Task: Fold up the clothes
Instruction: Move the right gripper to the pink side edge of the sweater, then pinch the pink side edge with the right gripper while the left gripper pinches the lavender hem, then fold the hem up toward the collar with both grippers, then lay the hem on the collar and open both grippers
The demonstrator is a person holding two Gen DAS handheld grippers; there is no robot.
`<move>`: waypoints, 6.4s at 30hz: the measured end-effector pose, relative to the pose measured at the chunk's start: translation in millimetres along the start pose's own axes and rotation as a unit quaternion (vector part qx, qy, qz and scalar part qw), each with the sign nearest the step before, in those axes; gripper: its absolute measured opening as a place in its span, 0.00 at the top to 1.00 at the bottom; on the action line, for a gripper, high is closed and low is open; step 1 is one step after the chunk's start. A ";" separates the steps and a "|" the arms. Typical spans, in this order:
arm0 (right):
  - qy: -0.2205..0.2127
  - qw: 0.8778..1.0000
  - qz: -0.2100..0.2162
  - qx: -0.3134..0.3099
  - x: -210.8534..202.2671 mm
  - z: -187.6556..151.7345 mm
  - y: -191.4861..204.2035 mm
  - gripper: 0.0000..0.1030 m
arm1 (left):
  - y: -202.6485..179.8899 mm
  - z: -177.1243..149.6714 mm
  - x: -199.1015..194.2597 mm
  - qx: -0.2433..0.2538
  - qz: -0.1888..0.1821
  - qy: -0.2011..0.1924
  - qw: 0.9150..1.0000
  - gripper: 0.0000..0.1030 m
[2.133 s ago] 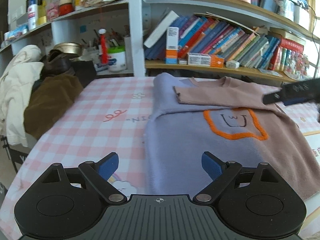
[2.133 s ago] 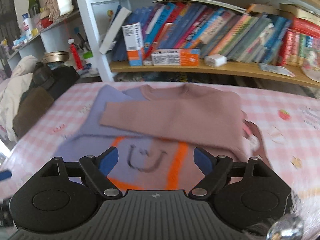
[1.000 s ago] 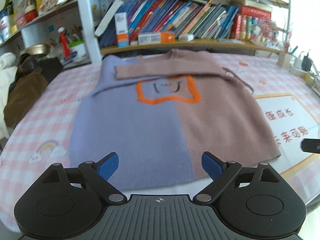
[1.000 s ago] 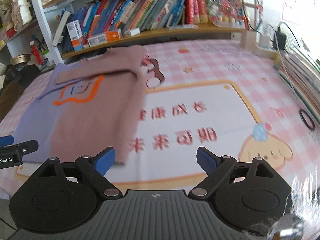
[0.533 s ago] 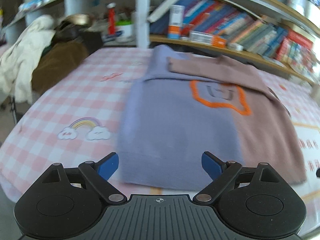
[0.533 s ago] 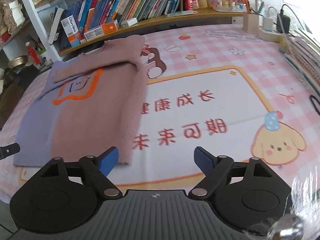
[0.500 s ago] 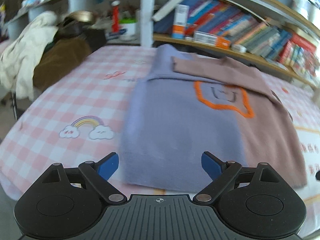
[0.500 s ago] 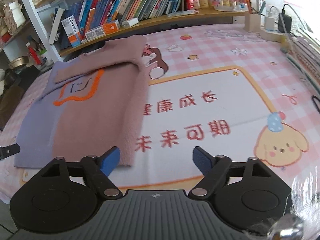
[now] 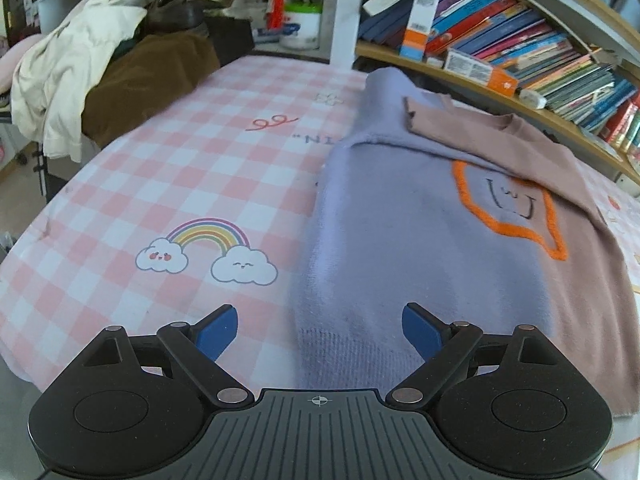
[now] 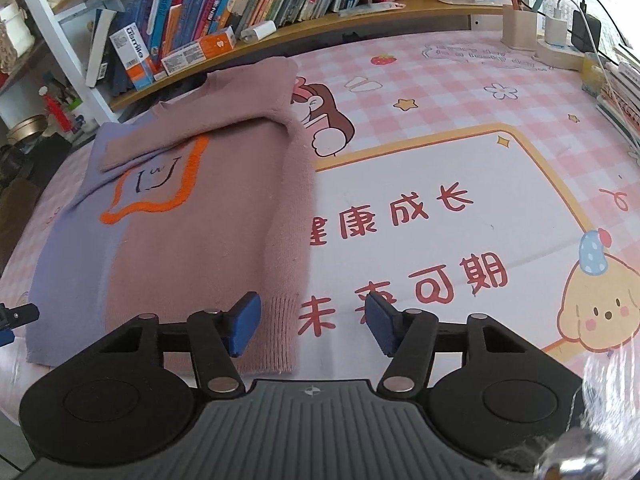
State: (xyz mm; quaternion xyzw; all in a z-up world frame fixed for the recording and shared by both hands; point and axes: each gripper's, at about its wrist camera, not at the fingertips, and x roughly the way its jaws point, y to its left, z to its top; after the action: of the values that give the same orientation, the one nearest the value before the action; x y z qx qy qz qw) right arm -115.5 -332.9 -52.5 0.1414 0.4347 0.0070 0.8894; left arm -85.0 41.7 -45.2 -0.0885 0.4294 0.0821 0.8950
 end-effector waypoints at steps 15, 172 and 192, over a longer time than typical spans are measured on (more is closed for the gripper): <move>0.009 1.000 0.013 0.009 11.5 4.9 7.0 0.71 | 0.2 5.1 13.4 0.015 -0.007 0.011 1.000 0.33; -0.034 0.999 -0.022 0.034 94.3 141.2 -23.7 0.94 | -25.2 129.5 109.8 0.021 -0.140 -0.027 0.989 0.95; -0.046 0.998 -0.035 0.005 110.6 154.6 -7.6 0.93 | -42.9 150.4 115.8 0.050 -0.134 -0.050 0.988 0.95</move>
State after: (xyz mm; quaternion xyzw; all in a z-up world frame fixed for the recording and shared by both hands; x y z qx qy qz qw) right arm 72.3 -363.1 -49.8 0.1308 0.3981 -0.0326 0.9074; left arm 109.5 42.7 -39.5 -0.0965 0.3716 -0.0556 0.9217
